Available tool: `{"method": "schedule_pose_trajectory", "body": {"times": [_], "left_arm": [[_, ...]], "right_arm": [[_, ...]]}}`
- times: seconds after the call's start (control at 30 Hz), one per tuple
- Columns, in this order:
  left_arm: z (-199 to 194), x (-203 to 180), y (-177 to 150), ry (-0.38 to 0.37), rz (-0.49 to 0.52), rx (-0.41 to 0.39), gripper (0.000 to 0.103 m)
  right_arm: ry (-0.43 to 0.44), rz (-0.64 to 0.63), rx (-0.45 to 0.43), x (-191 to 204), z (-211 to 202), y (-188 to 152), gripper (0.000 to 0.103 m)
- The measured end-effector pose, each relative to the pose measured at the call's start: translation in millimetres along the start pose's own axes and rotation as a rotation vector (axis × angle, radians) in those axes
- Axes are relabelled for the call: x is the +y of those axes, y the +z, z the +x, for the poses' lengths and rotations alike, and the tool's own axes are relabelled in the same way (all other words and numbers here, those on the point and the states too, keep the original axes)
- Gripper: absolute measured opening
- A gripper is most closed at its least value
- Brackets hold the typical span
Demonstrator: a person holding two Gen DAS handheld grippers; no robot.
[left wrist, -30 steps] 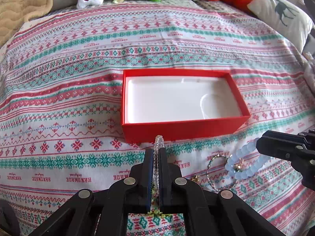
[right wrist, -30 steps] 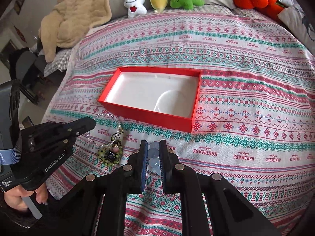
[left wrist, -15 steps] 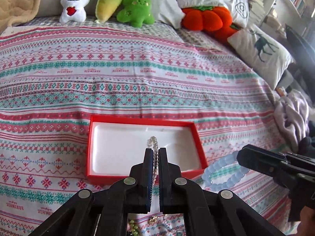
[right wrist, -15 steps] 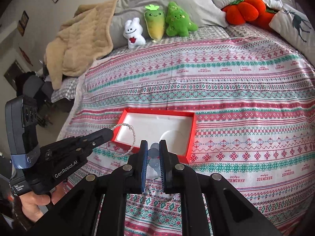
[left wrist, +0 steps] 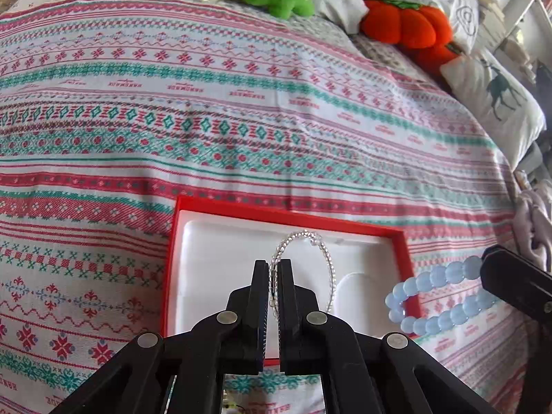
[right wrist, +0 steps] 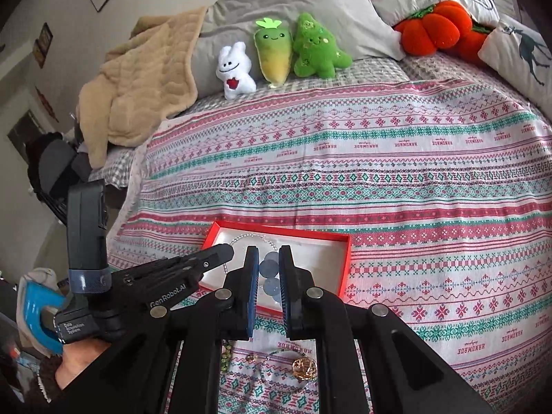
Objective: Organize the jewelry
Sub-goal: 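Place the pearl bracelet in the box with left gripper while right places blue bracelet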
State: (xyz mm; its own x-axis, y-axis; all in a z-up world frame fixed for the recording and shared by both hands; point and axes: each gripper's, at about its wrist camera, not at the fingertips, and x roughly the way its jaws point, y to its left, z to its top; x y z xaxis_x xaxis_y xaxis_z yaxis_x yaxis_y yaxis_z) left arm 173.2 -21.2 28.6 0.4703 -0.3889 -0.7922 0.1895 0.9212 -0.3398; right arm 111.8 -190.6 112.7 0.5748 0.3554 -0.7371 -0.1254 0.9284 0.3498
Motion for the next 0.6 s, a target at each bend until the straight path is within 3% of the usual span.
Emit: {"method": "schedule_pose_trajectory", "body": {"times": [0.13, 0.2, 0.4, 0.6], "left_arm": [[10, 2, -4, 0.097, 0.036, 0.007, 0.0], [13, 1, -5, 0.137, 0.062, 0.008, 0.0], [18, -1, -7, 0.187, 0.11, 0.012, 0.0], [19, -3, -8, 0.227, 0.141, 0.005, 0.0]], "right_arm": [[0.027, -0.018, 0.014, 10, 19, 2, 0.012], [-0.007, -0.031, 0.03, 9, 31, 1, 0.012], [-0.135, -0.046, 0.084, -12, 61, -6, 0.012], [-0.185, -0.077, 0.099, -23, 68, -10, 0.012]]}}
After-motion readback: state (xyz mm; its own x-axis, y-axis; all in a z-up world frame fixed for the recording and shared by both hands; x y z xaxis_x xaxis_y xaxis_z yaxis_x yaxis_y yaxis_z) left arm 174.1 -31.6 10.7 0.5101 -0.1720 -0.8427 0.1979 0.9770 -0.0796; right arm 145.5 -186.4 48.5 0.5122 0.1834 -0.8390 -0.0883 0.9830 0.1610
